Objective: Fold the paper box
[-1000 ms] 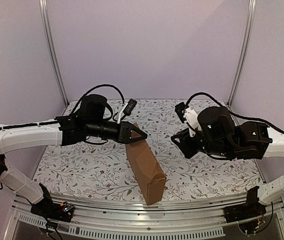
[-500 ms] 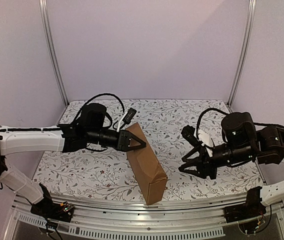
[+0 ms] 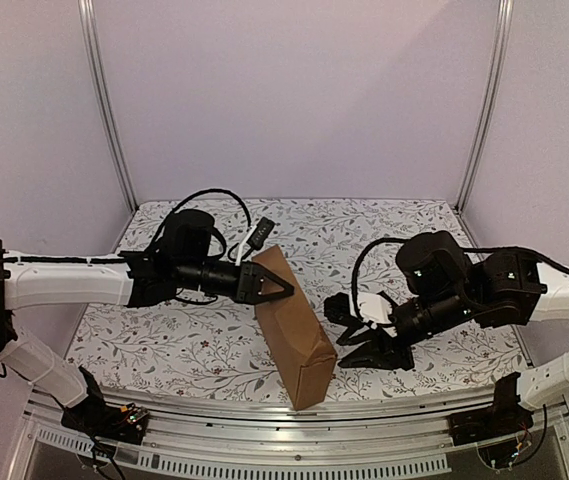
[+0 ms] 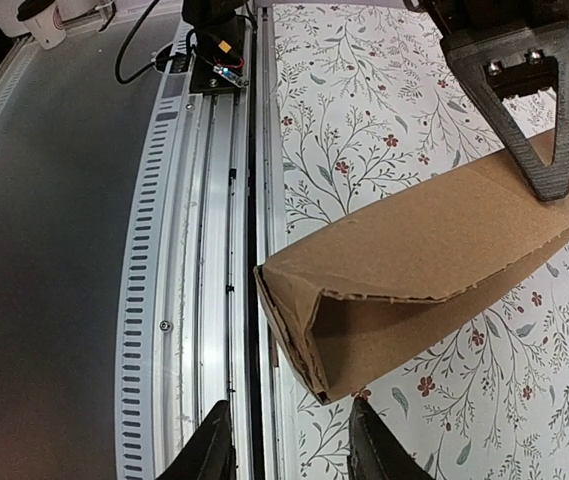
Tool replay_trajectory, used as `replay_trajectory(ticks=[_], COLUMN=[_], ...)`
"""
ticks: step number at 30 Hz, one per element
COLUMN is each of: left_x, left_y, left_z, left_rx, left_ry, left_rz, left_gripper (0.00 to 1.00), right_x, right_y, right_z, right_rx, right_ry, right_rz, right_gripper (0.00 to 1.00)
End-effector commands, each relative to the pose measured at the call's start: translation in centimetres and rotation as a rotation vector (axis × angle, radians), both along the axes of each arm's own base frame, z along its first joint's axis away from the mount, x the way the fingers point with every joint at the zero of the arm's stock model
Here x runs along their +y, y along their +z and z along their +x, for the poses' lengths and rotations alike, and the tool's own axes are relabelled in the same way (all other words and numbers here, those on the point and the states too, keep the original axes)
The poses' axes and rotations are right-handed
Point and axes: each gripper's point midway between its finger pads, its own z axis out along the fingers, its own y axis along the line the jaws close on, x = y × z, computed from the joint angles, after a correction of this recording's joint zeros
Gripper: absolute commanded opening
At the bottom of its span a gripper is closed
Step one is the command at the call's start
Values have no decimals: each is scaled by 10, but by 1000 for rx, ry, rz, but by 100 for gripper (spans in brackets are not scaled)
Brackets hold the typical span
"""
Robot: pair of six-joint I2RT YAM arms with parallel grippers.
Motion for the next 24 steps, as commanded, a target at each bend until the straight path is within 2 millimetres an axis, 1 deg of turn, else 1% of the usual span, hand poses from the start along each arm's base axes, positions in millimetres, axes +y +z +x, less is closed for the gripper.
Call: replay_trajectory(ticks=[1, 8, 14, 18, 24], left_x=[4, 4, 5, 4, 0], left_y=[-23, -23, -23, -23, -17], left_z=[-8, -9, -10, -11, -12], left_rx=[51, 51, 50, 50, 41], left_ry=[-15, -20, -22, -32, -59], left_rz=[50, 49, 50, 46, 30], left_gripper=[3, 3, 3, 3, 3], right_x=[15, 26, 28, 28, 30], right_y=[12, 10, 4, -2, -7], right_z=[-2, 4, 4, 4, 5], right_rx=[-27, -28, -22, -25, -29], right_ry=[80, 83, 97, 103, 119], right_rz=[44, 49, 36, 18, -3], right_gripper=[37, 31, 21, 20, 15])
